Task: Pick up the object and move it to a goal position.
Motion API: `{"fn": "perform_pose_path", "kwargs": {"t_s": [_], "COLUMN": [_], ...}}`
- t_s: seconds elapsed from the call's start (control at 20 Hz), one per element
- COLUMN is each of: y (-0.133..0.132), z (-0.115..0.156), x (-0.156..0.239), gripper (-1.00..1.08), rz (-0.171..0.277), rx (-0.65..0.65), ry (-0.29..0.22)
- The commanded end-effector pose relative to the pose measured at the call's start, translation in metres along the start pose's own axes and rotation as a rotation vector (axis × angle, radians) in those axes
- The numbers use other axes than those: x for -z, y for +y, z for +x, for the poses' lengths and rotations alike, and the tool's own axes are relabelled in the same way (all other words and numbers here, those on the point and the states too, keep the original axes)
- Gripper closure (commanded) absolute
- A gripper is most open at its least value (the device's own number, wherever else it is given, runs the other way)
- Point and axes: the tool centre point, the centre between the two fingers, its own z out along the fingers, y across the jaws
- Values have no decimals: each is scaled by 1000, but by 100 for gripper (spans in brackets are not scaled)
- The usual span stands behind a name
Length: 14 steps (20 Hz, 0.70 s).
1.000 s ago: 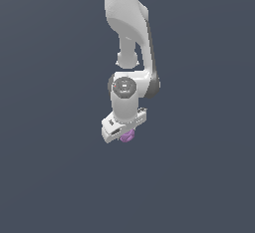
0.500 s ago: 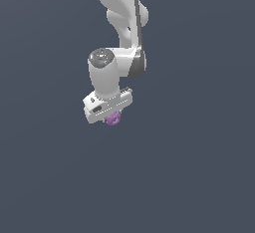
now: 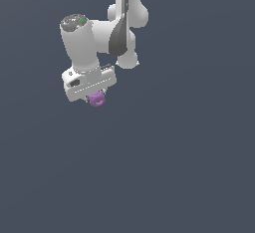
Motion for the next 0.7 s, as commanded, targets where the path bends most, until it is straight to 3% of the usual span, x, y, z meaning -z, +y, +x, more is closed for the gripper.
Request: {"fn": "perform_pose_path", "kwargs": {"t_s": [0.0, 0.35, 0.65], "y": [5, 17, 21], "z": [-17, -49, -55], "x": [14, 39, 45], "gripper": [108, 108, 108], "rz": [1, 1, 0], "rx": [1, 1, 1], "ry": [0, 0, -1]}}
